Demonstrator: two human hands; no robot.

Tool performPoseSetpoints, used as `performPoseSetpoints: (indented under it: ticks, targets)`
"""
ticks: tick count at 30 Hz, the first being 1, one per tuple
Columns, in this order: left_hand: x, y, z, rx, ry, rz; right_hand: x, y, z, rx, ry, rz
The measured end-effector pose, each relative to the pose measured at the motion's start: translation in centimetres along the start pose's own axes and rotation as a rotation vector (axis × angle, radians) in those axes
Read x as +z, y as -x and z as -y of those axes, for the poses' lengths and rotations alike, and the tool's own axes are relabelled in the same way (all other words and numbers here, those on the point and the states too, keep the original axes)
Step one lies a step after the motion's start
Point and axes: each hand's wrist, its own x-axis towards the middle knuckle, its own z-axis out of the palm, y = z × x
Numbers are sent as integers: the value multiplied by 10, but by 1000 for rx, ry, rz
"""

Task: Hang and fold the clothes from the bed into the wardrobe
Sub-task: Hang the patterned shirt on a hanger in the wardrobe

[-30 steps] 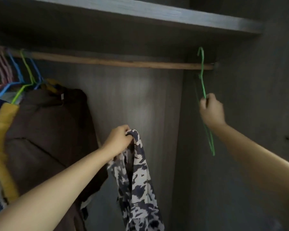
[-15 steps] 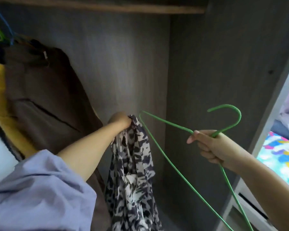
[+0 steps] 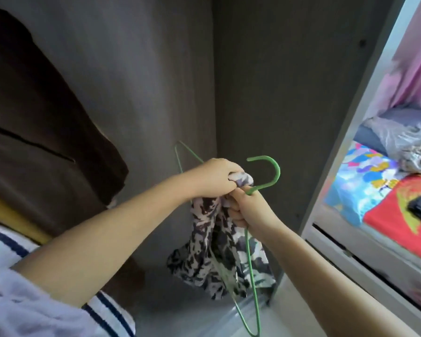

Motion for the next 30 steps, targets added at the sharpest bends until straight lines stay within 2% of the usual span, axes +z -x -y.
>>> performPoseSetpoints:
  ticks: [3, 4, 7, 9, 11, 13, 14, 16, 18, 23, 25, 26, 27, 28, 30]
  targets:
    - [-5, 5, 13, 77, -278, 85, -15, 7, 2, -74, -24, 60]
    - [-4, 4, 17, 113, -304, 78, -19, 9, 2, -108, -25, 89]
    - [1, 0, 17, 141, -190, 50, -30, 12, -9, -149, -72, 271]
    - [4, -3, 23, 132, -108, -18, -46, 13, -18, -42, -87, 391]
    - [7, -2, 25, 146, -18, -96, -58, 10, -27, 73, -59, 382]
    - [11, 0, 28, 115, 96, -153, -67, 4, -44, 150, 162, 146]
    - [11, 2, 31, 85, 134, -166, -77, -1, -56, 172, 368, 20]
    - [14, 6, 40, 17, 182, -172, -101, -7, -82, 215, 748, -29]
    - [20, 11, 50, -43, 246, -168, -126, -8, -103, 297, 952, -78]
    - [50, 28, 59, -91, 461, -138, -158, -5, -118, 204, 1023, -639]
    - [61, 32, 58, -87, 506, -169, -163, -6, -112, 196, 1007, -789]
    - [65, 33, 58, -91, 527, -188, -167, -9, -112, 170, 980, -804]
    - [67, 35, 58, -100, 549, -202, -171, -12, -110, 138, 945, -733]
    - [68, 36, 58, -107, 566, -211, -173, -18, -111, 97, 894, -556]
    - [66, 40, 59, -126, 598, -221, -166, -24, -116, 126, 729, 3]
